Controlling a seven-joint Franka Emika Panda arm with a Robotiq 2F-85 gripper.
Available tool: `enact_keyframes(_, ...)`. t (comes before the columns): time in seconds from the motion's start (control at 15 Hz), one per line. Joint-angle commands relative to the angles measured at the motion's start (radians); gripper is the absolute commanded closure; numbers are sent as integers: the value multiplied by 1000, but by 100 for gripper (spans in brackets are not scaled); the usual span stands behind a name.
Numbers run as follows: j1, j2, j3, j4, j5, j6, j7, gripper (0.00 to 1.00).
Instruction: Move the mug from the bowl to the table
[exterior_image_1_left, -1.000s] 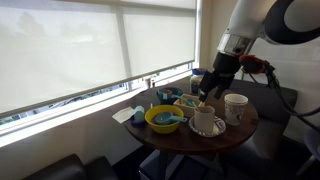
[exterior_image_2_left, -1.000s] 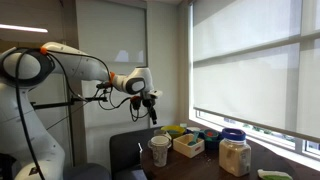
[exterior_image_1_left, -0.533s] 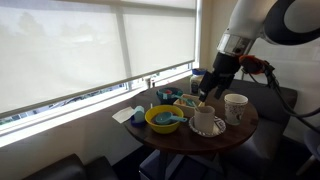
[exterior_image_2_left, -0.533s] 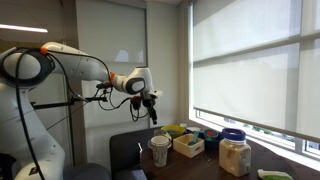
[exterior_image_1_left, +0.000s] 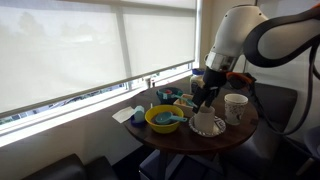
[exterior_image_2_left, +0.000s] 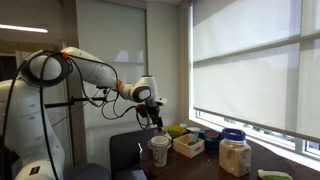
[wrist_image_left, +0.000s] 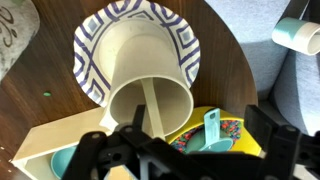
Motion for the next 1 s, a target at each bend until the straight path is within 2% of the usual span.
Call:
enact_keyframes(0.0,31,84,-9,55,-6,22,-47,26)
enact_keyframes(0.13,39,109,-10,74,-10,5,-61,32)
enact_keyframes(0.4,49,127,-13,97,-24,-56,-63,60)
enact_keyframes(0.73,44,117,-20,121,-60,-189,-51,95)
enact_keyframes(0.8,43,114,-21,128,-73,-215,-45,99)
enact_keyframes(0.93,41,99,-25,139,-91,-257,-37,100)
